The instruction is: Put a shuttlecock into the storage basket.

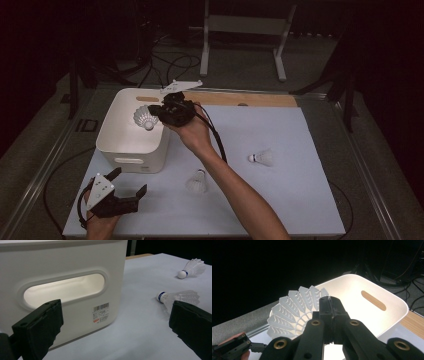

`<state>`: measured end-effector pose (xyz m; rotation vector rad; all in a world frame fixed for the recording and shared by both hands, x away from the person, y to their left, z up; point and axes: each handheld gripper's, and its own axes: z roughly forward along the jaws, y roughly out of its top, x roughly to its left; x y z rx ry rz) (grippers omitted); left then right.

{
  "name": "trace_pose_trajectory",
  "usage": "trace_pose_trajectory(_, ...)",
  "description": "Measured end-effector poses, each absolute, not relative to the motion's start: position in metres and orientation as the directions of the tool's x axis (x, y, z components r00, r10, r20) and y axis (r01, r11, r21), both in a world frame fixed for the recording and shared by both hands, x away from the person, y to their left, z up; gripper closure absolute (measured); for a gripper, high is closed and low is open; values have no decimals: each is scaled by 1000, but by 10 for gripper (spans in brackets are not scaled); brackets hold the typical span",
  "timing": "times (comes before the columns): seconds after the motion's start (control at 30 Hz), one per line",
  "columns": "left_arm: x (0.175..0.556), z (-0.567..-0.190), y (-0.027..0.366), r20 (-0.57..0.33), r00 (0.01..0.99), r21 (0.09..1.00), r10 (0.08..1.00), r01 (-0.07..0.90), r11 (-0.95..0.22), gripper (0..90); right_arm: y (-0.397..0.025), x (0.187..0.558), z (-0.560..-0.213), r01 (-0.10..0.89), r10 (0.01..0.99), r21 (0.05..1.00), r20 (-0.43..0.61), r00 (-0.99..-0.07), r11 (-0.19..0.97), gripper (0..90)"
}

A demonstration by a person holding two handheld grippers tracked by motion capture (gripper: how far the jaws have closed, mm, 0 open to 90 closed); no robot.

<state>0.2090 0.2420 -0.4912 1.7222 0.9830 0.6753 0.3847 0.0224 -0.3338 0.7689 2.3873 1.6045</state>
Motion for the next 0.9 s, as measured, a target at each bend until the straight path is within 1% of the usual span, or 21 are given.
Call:
trace_pose_trajectory(0.03,209,-491,242,-8,514,939,858,300,-170,0,22,384,-334,316,488,906,148,-860,282,837)
trace_pose_trajectory(0.07,209,-491,242,-9,514,939,858,300,-169,0,22,384,-333,311,479,913,156,-864,264,672)
trace_pose_trajectory(0.1,209,-491,242,-9,514,939,858,300,-169,0,22,384,-333,311,479,913,156,-864,264,672)
trace_pose_trajectory(0.13,209,-491,242,-11,514,939,858,300,-167,0,21,384,-333,313,478,919,170,-862,238,564)
trace_pose_trajectory(0.17,209,-491,242,-10,514,939,858,300,-168,0,19,385,-330,332,478,921,201,-855,206,297)
trace_pose_trajectory(0.2,209,-491,242,-10,514,939,858,300,-169,0,18,385,-329,340,489,916,202,-849,211,291)
trace_pose_trajectory(0.37,209,-491,242,-7,515,938,857,301,-173,0,17,385,-328,336,481,917,200,-853,214,299)
trace_pose_trajectory(0.4,209,-491,242,-5,516,938,856,300,-175,0,13,384,-327,330,505,916,180,-844,226,205)
trace_pose_trajectory(0.5,209,-491,242,-5,516,938,857,300,-175,0,10,384,-327,331,519,918,177,-836,220,140)
trace_pose_trajectory(0.9,209,-491,241,-4,517,937,856,301,-177,0,-9,385,-327,325,558,914,143,-817,242,101)
